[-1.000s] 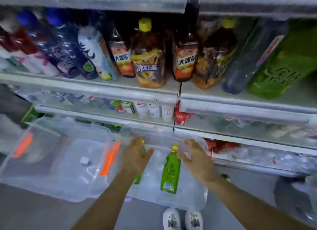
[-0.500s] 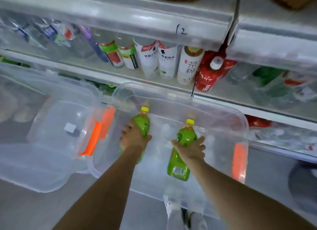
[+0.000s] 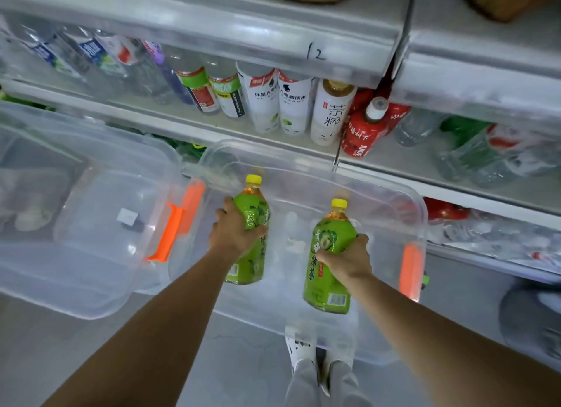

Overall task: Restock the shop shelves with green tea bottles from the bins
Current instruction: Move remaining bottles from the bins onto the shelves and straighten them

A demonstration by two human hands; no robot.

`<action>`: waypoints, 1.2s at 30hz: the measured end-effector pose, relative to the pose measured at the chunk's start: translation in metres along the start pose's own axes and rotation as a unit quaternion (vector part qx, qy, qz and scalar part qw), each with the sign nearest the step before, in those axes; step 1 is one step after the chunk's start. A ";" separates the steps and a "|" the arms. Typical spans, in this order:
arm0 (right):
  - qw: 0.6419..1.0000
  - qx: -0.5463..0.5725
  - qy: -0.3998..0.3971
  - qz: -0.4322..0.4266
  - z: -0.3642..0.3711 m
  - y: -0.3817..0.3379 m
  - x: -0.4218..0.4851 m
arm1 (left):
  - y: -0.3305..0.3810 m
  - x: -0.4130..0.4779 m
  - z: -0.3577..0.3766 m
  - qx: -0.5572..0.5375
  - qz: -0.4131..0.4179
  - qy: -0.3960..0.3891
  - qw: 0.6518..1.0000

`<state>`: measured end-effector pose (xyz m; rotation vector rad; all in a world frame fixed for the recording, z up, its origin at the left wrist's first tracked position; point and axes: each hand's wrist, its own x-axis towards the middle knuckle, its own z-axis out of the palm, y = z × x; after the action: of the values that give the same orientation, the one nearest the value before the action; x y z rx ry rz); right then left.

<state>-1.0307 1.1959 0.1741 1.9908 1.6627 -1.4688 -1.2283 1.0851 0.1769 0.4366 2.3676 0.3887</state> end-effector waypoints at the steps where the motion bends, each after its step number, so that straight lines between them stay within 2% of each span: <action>1: 1.000 0.019 -0.005 -0.011 -0.010 -0.001 -0.007 | 0.005 -0.008 -0.007 -0.038 0.005 -0.002 0.999; 5: 0.991 0.111 -0.048 -0.052 -0.057 -0.015 -0.047 | 0.032 -0.051 -0.041 -0.202 0.043 -0.016 0.978; 9: 0.972 0.164 -0.132 -0.102 -0.116 -0.038 -0.093 | 0.059 -0.104 -0.084 -0.333 0.075 -0.073 0.937; 12: 0.945 0.234 -0.193 -0.122 -0.154 -0.057 -0.129 | 0.082 -0.141 -0.121 -0.375 0.116 -0.111 0.913; 15: 0.921 0.275 -0.223 -0.164 -0.179 -0.078 -0.165 | 0.115 -0.175 -0.156 -0.374 0.151 -0.141 0.904; 21: 0.894 0.344 -0.169 -0.230 -0.228 -0.109 -0.233 | 0.179 -0.237 -0.204 -0.411 0.218 -0.146 0.873; 26: 0.863 0.388 -0.099 -0.308 -0.290 -0.123 -0.277 | 0.224 -0.294 -0.226 -0.414 0.282 -0.089 0.861; 29: 0.833 0.409 -0.066 -0.366 -0.334 -0.132 -0.302 | 0.256 -0.322 -0.237 -0.434 0.345 -0.086 0.828; 32: 0.797 0.425 -0.057 -0.425 -0.383 -0.140 -0.327 | 0.296 -0.351 -0.249 -0.432 0.388 -0.081 0.810; 36: 0.770 0.405 -0.041 -0.491 -0.448 -0.146 -0.364 | 0.352 -0.384 -0.260 -0.446 0.441 -0.093 0.773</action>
<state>-0.8604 1.3018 0.7348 1.1200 2.4574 -2.9797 -1.0614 1.2035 0.7221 1.0106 1.3723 1.6979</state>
